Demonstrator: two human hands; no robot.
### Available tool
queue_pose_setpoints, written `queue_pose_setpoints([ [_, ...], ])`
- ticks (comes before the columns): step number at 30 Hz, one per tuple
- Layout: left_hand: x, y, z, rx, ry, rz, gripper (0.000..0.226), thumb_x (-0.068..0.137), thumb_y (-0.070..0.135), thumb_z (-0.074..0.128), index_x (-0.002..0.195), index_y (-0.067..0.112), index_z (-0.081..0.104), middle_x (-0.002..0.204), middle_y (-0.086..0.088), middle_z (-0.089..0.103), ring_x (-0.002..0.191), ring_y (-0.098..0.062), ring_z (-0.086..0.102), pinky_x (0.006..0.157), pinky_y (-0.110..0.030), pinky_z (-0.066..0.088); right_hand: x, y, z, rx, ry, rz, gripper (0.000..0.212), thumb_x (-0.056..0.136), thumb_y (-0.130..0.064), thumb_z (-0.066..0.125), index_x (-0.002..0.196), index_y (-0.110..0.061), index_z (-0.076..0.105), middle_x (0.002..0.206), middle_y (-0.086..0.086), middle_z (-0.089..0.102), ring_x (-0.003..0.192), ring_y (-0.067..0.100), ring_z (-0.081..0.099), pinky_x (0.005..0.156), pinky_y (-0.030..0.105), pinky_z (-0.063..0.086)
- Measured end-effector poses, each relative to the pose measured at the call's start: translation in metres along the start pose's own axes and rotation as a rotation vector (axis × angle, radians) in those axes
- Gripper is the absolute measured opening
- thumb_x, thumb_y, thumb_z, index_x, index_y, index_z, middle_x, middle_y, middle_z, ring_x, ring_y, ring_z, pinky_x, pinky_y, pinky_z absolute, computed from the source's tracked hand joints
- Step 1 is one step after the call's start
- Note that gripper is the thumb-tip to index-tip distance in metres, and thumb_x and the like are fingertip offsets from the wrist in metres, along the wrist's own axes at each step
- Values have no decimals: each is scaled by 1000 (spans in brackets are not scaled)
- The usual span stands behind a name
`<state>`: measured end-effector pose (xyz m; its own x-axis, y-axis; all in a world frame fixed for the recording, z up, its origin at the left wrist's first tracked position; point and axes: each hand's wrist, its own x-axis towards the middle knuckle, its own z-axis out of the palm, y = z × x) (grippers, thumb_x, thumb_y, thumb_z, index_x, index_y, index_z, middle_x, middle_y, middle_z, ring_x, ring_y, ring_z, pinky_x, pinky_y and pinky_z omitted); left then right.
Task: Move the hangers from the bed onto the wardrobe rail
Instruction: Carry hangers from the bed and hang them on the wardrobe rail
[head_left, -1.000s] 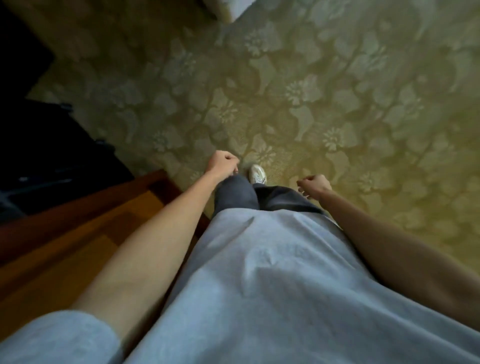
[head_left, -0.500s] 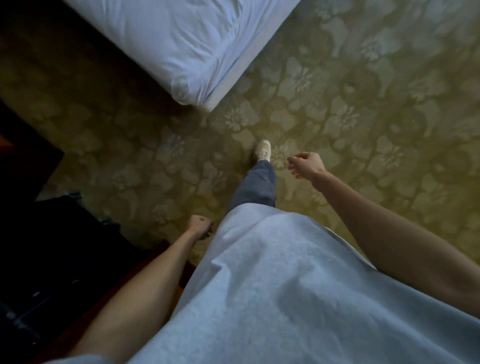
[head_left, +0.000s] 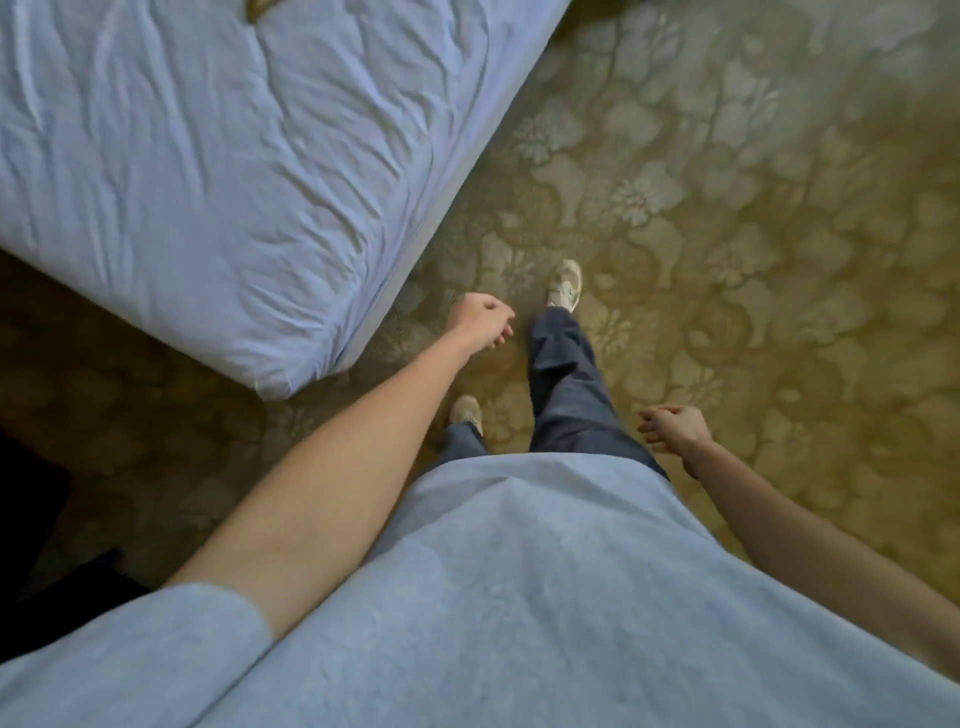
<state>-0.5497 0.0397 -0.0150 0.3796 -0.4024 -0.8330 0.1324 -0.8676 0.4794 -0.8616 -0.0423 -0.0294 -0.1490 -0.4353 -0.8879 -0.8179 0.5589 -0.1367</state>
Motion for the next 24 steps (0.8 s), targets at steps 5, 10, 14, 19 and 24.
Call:
queue_pose_setpoints([
  [5, 74, 108, -2, 107, 6, -41, 15, 98, 18, 62, 89, 13, 73, 72, 0, 71, 55, -8, 60, 45, -17, 46, 61, -129, -69, 4, -62, -13, 16, 97, -10, 57, 105, 0, 68, 71, 7, 60, 55, 17, 49, 48, 26, 41],
  [10, 113, 153, -22, 143, 40, -212, 20, 98, 17, 61, 82, 12, 72, 70, -3, 70, 58, -15, 62, 53, -24, 48, 97, -288, -117, -79, -81, -205, 21, 97, -17, 58, 109, -6, 70, 87, 10, 71, 64, 16, 60, 56, 24, 50],
  [14, 121, 169, -44, 53, 92, -336, 20, 98, 16, 60, 84, 9, 72, 77, -8, 70, 66, -20, 63, 60, -27, 50, 101, -418, -124, -172, -139, -376, 23, 96, -21, 58, 107, -7, 72, 79, 3, 70, 62, 12, 61, 56, 24, 50],
  [19, 147, 188, -68, -17, 119, -445, 25, 92, 15, 58, 72, 8, 71, 68, -10, 69, 54, -20, 58, 52, -24, 45, 106, -554, -120, -285, -230, -535, 18, 94, -20, 58, 102, -13, 73, 82, 3, 72, 66, 13, 65, 53, 21, 50],
  [24, 206, 235, -89, -127, 152, -518, 26, 93, 13, 56, 69, 8, 67, 63, -9, 64, 47, -18, 53, 44, -21, 38, 139, -662, -119, -447, -277, -546, 19, 94, -19, 58, 97, -10, 75, 79, 4, 72, 69, 15, 67, 54, 19, 51],
])
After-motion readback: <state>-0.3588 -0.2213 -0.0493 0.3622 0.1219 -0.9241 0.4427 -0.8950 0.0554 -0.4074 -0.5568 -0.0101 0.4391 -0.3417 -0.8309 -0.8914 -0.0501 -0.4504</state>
